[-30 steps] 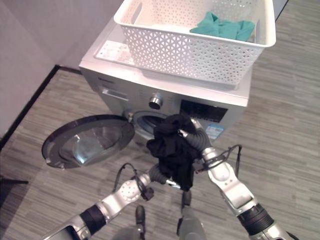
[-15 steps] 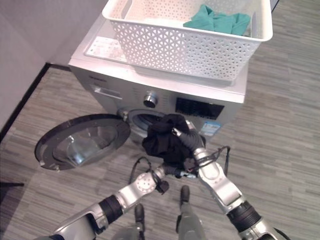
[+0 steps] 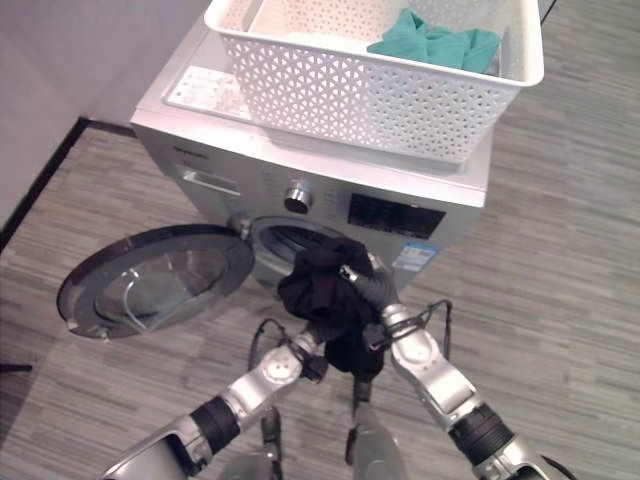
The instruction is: Grab the laundry basket,head to the washer,open it,put in the laundry and shut it.
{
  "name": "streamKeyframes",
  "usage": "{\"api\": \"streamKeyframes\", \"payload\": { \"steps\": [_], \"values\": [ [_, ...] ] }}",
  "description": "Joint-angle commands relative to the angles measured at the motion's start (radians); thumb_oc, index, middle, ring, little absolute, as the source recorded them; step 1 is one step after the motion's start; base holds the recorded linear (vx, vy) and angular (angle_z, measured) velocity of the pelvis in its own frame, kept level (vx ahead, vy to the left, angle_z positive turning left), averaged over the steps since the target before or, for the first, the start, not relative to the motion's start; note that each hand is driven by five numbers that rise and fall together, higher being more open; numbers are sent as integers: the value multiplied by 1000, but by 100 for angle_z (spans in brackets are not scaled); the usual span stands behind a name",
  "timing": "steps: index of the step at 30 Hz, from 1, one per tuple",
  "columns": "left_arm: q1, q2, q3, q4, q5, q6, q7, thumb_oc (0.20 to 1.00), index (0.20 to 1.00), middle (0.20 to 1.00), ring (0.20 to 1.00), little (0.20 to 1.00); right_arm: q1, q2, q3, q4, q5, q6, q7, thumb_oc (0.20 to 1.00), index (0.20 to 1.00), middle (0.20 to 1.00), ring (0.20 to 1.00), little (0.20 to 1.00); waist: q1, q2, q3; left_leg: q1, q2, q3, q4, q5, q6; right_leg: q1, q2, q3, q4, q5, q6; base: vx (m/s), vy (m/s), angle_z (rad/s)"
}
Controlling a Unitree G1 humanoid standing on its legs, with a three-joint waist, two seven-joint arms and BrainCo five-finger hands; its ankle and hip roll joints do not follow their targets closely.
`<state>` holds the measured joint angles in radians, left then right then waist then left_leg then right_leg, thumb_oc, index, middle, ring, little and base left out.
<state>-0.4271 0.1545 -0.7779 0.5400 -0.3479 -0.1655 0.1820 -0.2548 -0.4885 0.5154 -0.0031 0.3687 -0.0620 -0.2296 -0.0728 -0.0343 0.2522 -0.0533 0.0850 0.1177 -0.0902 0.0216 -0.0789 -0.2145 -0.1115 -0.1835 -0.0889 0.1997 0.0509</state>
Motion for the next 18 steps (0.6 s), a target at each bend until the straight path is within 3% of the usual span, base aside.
{"api": "streamKeyframes", "payload": {
  "steps": [1,13,18],
  "values": [
    [-43,-53,33,24,-6,-78,28,200,200,200,200,200,-3,-41,-14,-53,-35,-42,44,1000,1000,1000,1000,1000,1,-2,-28,-113,47,23,3,53,-9,75,-36,17,32,-186,72,0,0,0],
    [61,22,166,-25,-22,-108,30,200,200,200,200,200,199,-95,-136,-50,-86,-64,114,1000,1000,1000,1000,1000,-16,-10,-38,-100,44,39,3,40,-5,77,-41,25,38,-190,78,16,7,-1],
    [115,43,220,-47,-41,-120,15,200,200,200,200,200,340,-106,-211,44,-125,-43,153,1000,1000,1000,1000,1000,-25,-17,-40,-101,41,41,3,39,-4,77,-45,21,41,-190,80,16,6,-2]
  ]
}}
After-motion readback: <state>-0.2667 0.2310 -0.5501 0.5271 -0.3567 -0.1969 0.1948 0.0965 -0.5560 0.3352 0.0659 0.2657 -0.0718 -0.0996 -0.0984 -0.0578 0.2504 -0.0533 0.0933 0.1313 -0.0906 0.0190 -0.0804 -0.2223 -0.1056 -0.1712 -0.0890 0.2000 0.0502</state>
